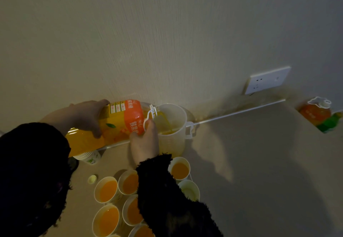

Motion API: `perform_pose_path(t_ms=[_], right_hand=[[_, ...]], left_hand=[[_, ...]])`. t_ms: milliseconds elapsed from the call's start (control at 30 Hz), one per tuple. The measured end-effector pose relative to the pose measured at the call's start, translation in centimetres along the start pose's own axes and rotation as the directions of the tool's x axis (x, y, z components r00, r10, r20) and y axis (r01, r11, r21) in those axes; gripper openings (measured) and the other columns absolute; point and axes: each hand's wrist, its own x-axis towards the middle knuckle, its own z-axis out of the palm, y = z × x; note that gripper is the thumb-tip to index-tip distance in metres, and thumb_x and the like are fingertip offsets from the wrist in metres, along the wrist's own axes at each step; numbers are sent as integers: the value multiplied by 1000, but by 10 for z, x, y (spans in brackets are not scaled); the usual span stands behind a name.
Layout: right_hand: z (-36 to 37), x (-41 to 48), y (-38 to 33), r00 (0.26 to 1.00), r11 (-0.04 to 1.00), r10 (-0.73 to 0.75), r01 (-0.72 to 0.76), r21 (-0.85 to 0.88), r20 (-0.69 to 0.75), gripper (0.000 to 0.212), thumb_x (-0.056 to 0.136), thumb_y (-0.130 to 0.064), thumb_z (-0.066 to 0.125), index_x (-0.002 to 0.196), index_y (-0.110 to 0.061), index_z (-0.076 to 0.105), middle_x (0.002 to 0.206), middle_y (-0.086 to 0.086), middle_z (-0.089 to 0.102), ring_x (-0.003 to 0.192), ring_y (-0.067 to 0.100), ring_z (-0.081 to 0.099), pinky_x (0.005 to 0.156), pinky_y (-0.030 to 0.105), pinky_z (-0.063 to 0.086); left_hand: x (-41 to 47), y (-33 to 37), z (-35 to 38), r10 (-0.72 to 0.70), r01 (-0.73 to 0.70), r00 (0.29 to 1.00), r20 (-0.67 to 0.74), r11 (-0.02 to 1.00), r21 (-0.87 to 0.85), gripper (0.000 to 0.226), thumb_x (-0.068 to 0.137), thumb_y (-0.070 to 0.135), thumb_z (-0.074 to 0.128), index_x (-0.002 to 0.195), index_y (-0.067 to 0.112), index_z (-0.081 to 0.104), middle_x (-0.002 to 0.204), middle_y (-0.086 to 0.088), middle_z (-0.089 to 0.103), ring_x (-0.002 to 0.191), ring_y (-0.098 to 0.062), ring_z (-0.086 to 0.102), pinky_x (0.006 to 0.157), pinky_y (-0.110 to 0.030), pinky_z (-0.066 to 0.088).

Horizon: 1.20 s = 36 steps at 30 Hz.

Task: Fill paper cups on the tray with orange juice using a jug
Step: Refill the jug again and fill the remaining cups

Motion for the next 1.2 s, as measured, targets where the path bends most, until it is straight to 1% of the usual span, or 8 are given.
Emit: perform_pose_path(t_ms=[133,300,500,600,733,967,1100,1200], right_hand=[[4,0,2,1000,1000,12,-13,-15,-14,39,85,-15,56,123,-24,47,119,0,54,107,18,56,97,40,48],[5,1,2,1000,1000,18,-18,-13,-9,43,87,-15,56,127,-25,44,122,-2,54,112,15,55,100,40,47],[3,0,0,1000,999,10,-10,-33,-13,36,87,-14,56,121,-21,48,119,1,55,106,18,57,96,39,48],[0,-1,-2,1000,1000,3,-3,-16,-2,32,87,-12,55,116,-21,48,115,0,54,99,15,56,90,32,48],[0,-2,-1,1000,1000,-2,2,-7,0,32,86,-11,56,115,-22,49,114,-1,55,99,16,57,90,34,49],[1,-2,-2,1000,1000,-12,12,-6,-12,31,85,-12,57,114,-20,50,113,0,55,100,17,56,90,34,48],[2,-2,-1,1000,1000,4,-4,20,2,30,86,-12,56,113,-23,50,113,-2,55,97,14,57,87,31,47],[2,-2,-2,1000,1000,1,-1,17,-3,30,86,-13,56,114,-23,50,114,-1,55,100,16,57,92,36,48]], left_hand=[[-1,0,1,9,-9,1000,-8,1000,6,115,52,31,89,144,21,21,130,-8,46,116,-30,48,98,-46,42],[-2,1,0,15,-15,1000,-9,1000,0,112,53,29,89,143,19,23,128,-9,48,114,-29,49,96,-44,44],[-3,3,-2,8,-8,1000,0,1000,11,111,55,29,88,143,19,22,130,-9,47,116,-29,48,97,-43,44],[-3,1,-2,11,-11,1000,-3,1000,4,114,51,30,89,143,20,23,130,-9,47,116,-30,48,98,-45,43],[-3,3,-3,19,-19,1000,-3,1000,4,110,53,26,89,142,16,25,130,-10,48,114,-29,50,95,-38,45],[-5,5,-5,2,-2,1000,7,1000,18,108,55,26,88,142,17,24,130,-10,47,115,-30,49,95,-39,45],[-5,3,-6,-4,4,1000,1,1000,24,112,50,29,89,142,20,25,126,-7,49,112,-29,51,95,-46,45],[-5,4,-6,-16,16,1000,9,999,28,112,53,29,89,143,20,22,130,-8,47,115,-29,49,97,-46,43]])
